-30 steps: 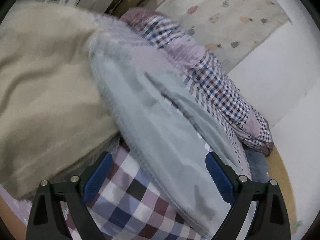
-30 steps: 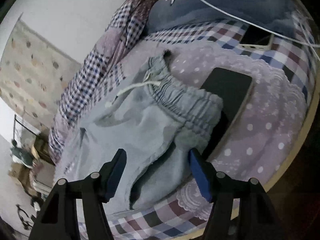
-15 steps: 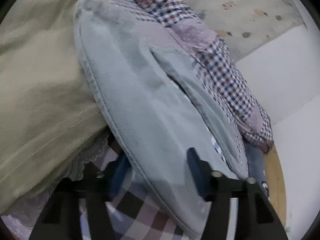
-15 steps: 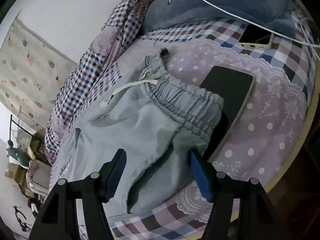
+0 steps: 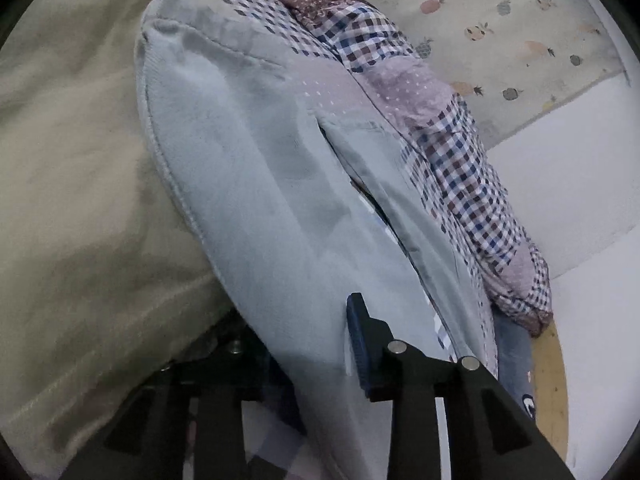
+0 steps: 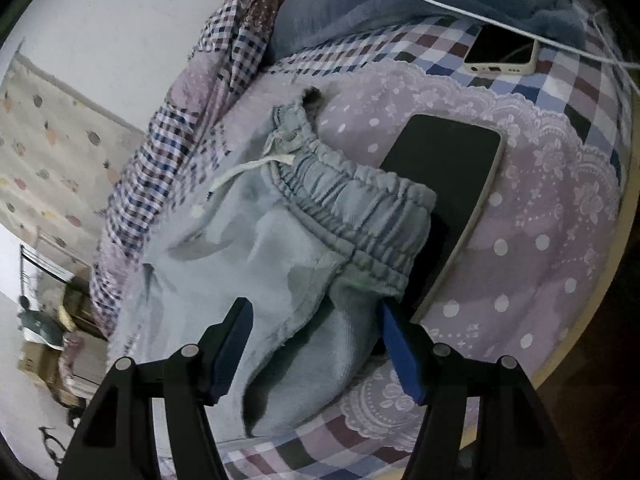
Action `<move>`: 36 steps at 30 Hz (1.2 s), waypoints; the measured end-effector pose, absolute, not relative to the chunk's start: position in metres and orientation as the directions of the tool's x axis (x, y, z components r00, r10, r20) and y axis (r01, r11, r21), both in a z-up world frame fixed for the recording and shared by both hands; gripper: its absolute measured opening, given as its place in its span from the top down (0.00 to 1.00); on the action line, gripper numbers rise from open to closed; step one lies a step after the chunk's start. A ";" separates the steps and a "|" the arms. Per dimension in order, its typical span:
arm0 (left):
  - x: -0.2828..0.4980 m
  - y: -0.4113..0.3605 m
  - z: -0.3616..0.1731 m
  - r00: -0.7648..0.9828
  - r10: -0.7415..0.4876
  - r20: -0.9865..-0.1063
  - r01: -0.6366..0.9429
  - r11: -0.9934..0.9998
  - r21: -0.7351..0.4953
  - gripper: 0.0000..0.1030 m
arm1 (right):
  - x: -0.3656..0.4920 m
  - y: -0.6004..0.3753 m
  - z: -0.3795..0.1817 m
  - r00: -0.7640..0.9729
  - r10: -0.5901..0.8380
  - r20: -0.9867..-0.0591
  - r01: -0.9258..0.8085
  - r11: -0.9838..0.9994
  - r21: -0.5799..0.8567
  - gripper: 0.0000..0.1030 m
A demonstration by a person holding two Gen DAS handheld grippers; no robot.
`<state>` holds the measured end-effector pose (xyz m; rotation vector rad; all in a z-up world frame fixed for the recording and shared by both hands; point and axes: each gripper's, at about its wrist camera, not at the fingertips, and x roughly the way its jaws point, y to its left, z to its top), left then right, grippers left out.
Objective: Fold clothes
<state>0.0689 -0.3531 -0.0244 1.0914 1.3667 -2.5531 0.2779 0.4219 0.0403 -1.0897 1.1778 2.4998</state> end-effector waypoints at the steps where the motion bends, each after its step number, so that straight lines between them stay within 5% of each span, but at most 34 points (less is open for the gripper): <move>1: 0.068 -0.354 -0.025 -0.752 0.271 -0.602 0.352 -0.607 -0.713 0.68 | 0.279 0.423 0.041 -0.714 -0.130 -0.688 -0.445 -0.674 0.589 0.35; 8: 0.068 -0.358 -0.026 -0.786 0.268 -0.557 0.326 -0.586 -0.742 0.86 | 0.273 0.424 0.038 -0.701 -0.106 -0.706 -0.457 -0.693 0.558 0.36; 10: 0.069 -0.358 -0.023 -0.798 0.266 -0.541 0.320 -0.573 -0.754 0.90 | 0.266 0.415 0.038 -0.678 -0.101 -0.728 -0.444 -0.733 0.516 0.61; 11: 0.070 -0.358 -0.022 -0.804 0.264 -0.533 0.317 -0.567 -0.760 0.91 | 0.262 0.411 0.037 -0.667 -0.106 -0.737 -0.436 -0.747 0.502 0.81; 14: 0.077 -0.360 -0.015 -0.833 0.260 -0.489 0.295 -0.538 -0.789 0.94 | 0.266 0.401 0.047 -0.680 -0.078 -0.729 -0.403 -0.791 0.460 0.94; 30: 0.161 -0.389 0.127 -0.946 0.239 -0.219 0.067 -0.516 -0.854 0.96 | 0.365 0.408 0.119 -0.837 -0.079 -0.542 -0.337 -0.705 0.624 1.00; 36: 0.133 -0.387 0.149 -0.932 0.246 -0.266 0.090 -0.553 -0.829 0.96 | 0.339 0.409 0.120 -0.840 -0.120 -0.530 -0.312 -0.691 0.652 1.00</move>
